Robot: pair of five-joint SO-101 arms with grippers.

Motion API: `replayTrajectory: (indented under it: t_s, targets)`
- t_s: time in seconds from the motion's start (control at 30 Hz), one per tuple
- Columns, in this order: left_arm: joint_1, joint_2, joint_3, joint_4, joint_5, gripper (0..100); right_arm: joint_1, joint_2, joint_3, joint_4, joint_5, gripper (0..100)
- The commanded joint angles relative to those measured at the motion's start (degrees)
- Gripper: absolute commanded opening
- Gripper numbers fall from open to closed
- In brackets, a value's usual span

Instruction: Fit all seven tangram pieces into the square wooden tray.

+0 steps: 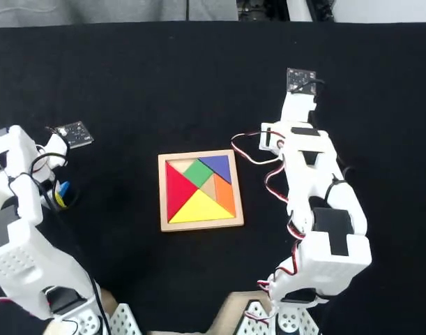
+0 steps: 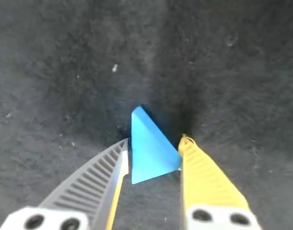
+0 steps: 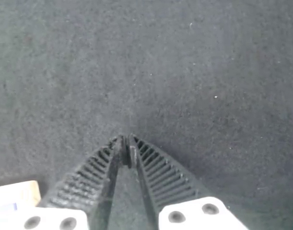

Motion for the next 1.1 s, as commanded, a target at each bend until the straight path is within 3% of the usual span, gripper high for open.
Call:
replayTrajectory:
  t_s: [0.0,0.33,0.53,0.8,1.07]
  targets:
    - [1.27,-0.18,-6.55,3.69,-22.95,15,-0.97,-0.48,-2.15,-1.23,0.7,1.2]
    - [2.86,-0.18,-11.56,15.03,-22.95,15,-0.97,-0.48,-2.15,-1.23,0.7,1.2]
    - [9.1,-4.84,-14.81,24.18,-21.71,15,-1.49,-0.48,-2.15,-1.23,0.7,1.2]
    - [27.3,-10.64,-14.99,23.47,-7.38,15,-1.23,-0.75,-2.24,-1.23,0.7,1.2]
    - [45.32,-10.55,-14.37,9.85,6.77,15,1.93,-1.01,-3.12,-0.79,0.53,1.2]
